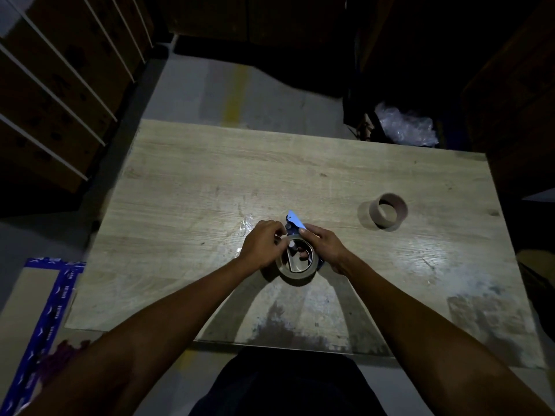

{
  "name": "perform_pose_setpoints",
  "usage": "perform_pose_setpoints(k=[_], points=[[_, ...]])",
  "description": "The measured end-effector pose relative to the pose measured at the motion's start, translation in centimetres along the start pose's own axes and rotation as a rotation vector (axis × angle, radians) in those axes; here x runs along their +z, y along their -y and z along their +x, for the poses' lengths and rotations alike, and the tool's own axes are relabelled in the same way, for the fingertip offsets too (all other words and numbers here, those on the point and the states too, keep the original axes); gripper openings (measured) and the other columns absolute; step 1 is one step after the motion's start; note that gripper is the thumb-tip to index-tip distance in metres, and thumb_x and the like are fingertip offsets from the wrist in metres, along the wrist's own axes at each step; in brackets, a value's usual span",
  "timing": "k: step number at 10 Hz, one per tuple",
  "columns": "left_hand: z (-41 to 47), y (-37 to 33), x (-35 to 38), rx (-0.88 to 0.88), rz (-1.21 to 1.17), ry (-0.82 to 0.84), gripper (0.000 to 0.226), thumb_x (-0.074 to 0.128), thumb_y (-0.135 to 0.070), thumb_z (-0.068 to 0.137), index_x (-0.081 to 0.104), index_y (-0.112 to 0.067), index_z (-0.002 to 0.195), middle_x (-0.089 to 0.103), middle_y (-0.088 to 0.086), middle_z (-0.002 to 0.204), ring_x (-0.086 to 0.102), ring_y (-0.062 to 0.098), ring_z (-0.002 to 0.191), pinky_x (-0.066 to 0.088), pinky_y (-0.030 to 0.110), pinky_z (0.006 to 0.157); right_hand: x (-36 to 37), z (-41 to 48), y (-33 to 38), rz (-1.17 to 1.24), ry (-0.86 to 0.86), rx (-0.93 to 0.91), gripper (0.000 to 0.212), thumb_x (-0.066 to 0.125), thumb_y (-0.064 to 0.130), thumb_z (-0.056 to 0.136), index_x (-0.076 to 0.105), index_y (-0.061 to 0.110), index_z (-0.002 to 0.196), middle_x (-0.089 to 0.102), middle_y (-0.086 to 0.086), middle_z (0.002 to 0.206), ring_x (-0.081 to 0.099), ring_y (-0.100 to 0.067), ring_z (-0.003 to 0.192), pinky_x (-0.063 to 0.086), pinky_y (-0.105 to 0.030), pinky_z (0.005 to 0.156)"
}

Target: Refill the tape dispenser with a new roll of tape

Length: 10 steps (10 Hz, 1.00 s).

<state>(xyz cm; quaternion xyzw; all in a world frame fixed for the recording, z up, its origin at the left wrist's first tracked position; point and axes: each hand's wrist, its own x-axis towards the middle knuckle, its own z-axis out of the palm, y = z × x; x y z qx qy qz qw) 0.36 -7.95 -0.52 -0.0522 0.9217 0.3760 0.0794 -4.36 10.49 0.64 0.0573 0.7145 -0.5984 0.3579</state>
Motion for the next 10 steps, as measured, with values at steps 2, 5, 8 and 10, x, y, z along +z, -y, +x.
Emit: perform_pose_setpoints(k=[2,5,8,10], points=[[0.6,-0.5,-0.1,-0.019,0.048,0.025,0.011,0.066,-0.029,0.083,0.064,-0.018,0.085,0.064,-0.006,0.085,0.053,0.019,0.092,0.049,0.036,0.069,0.5,0.0,-0.4,-0.026,-0.047,-0.027,0.017,0.059,0.026,0.097,0.07,0.031,0.108,0.074,-0.013,0.103,0.068,-0.018,0.082,0.058,-0.046,0.08],[1.2,-1.1,-0.2,-0.072,0.046,0.041,0.026,0.073,-0.041,0.078,0.068,-0.016,0.084,0.066,-0.003,0.083,0.054,0.019,0.093,0.051,0.037,0.07,0.0,0.7,-0.2,-0.66,-0.215,-0.141,0.031,0.052,0.043,0.097,0.076,0.025,0.107,0.076,-0.003,0.091,0.067,-0.017,0.082,0.045,-0.031,0.07],[1.1,-1.7,-0.4,-0.093,0.088,0.004,0.038,0.074,-0.051,0.077,0.067,-0.015,0.084,0.064,-0.001,0.085,0.055,0.019,0.095,0.041,0.03,0.065,-0.5,0.3,-0.1,-0.765,-0.261,-0.131,0.035,0.052,0.041,0.096,0.075,0.014,0.097,0.073,-0.009,0.081,0.067,-0.025,0.074,0.052,-0.041,0.07],[1.3,-1.3,-0.9,0.07,0.222,-0.02,0.047,0.061,-0.05,0.09,0.063,-0.012,0.116,0.062,0.007,0.114,0.051,0.024,0.114,0.045,0.034,0.079,-0.2,0.0,-0.2,-0.762,-0.337,-0.21,0.039,0.054,0.039,0.094,0.068,0.016,0.122,0.071,-0.011,0.11,0.068,-0.025,0.096,0.053,-0.037,0.081]])
